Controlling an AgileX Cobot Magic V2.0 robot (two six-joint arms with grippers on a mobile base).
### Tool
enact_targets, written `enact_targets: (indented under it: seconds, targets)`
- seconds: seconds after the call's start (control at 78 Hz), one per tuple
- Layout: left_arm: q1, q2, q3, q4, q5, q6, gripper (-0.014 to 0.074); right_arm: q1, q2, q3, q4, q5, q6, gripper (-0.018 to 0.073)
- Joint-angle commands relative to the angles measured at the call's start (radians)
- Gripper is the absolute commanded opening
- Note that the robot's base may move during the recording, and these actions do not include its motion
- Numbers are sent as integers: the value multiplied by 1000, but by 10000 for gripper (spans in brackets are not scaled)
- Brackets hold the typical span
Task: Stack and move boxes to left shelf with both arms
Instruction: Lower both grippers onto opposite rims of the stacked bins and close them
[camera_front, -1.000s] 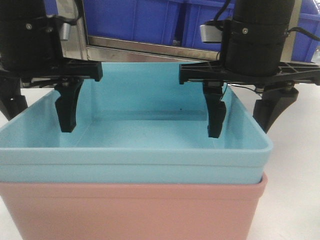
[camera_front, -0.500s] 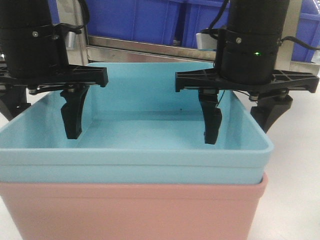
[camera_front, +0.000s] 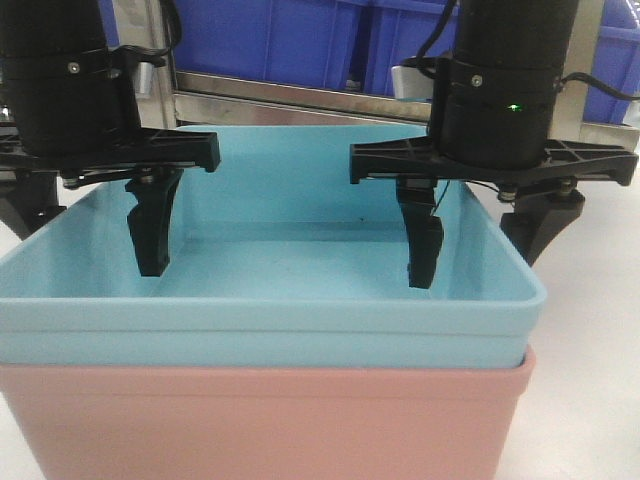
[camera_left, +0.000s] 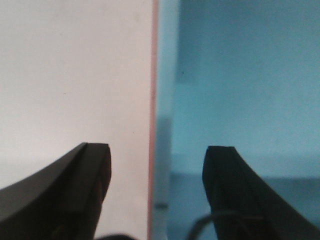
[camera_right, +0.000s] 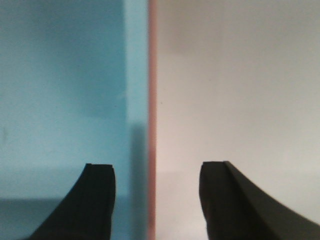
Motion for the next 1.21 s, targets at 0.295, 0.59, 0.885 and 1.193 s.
enact_targets:
  seconds: [0.295, 0.59, 0.885, 1.193]
  targets:
    - [-8, -42, -31, -15, -14, -4, 311, -1, -44, -24, -7, -2, -11, 416]
    - [-8, -41, -31, -15, -14, -4, 91, -1, -44, -24, -7, 6, -13, 207]
    - [-8, -41, -31, -15, -14, -4, -3, -1, -44, -24, -7, 1, -13, 53]
    - [-8, -41, -31, -17, -7, -4, -3, -1, -44, -24, -7, 14, -13, 53]
